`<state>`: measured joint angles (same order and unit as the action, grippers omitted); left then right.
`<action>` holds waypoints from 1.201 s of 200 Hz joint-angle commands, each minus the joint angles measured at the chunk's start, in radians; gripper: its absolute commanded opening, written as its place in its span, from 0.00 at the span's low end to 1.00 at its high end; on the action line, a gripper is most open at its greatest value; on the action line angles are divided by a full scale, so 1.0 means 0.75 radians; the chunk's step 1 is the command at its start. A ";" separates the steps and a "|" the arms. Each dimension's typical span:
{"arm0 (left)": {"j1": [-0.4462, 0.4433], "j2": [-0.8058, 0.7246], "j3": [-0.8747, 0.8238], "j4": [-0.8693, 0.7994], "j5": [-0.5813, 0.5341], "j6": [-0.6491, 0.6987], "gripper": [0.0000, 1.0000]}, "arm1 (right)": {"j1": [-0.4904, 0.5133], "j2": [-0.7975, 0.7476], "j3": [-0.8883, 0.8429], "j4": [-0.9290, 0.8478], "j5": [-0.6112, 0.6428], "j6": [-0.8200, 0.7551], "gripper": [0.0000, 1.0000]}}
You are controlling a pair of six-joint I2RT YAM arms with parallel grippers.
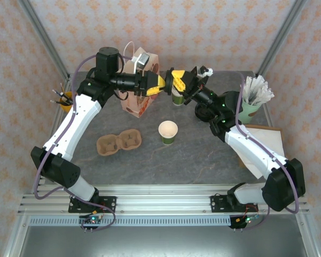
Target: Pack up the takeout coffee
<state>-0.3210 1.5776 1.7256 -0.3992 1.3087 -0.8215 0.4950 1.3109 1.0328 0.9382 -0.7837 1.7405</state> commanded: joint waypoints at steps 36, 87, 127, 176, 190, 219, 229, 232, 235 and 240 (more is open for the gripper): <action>-0.016 0.019 0.015 0.075 -0.004 -0.038 0.43 | 0.015 -0.001 -0.031 0.184 0.038 0.040 0.00; -0.016 0.000 -0.020 0.100 -0.007 -0.058 0.43 | 0.013 0.011 -0.025 0.226 0.055 0.042 0.00; 0.003 0.016 -0.015 0.093 -0.001 -0.058 0.41 | 0.015 0.007 -0.022 0.226 0.053 0.042 0.00; 0.011 0.003 -0.022 0.032 0.007 -0.010 0.39 | 0.015 0.013 -0.008 0.238 0.068 0.040 0.00; 0.011 0.005 -0.030 0.030 0.010 -0.007 0.39 | 0.015 0.014 -0.003 0.240 0.074 0.040 0.00; 0.011 0.004 -0.037 0.068 0.012 -0.035 0.38 | 0.015 0.014 -0.006 0.240 0.076 0.042 0.00; 0.007 0.002 -0.037 0.096 0.014 -0.054 0.38 | 0.015 0.015 -0.011 0.240 0.077 0.042 0.00; 0.005 0.001 -0.035 0.101 0.014 -0.057 0.38 | 0.016 0.015 -0.014 0.240 0.078 0.042 0.00; 0.004 0.000 -0.034 0.104 0.014 -0.059 0.38 | 0.018 0.015 -0.016 0.241 0.079 0.042 0.00; 0.002 0.001 -0.031 0.105 0.012 -0.060 0.38 | 0.018 0.017 -0.017 0.241 0.079 0.042 0.00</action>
<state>-0.3199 1.5780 1.7042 -0.3695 1.3014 -0.8585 0.4973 1.3190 1.0115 1.0195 -0.7296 1.7554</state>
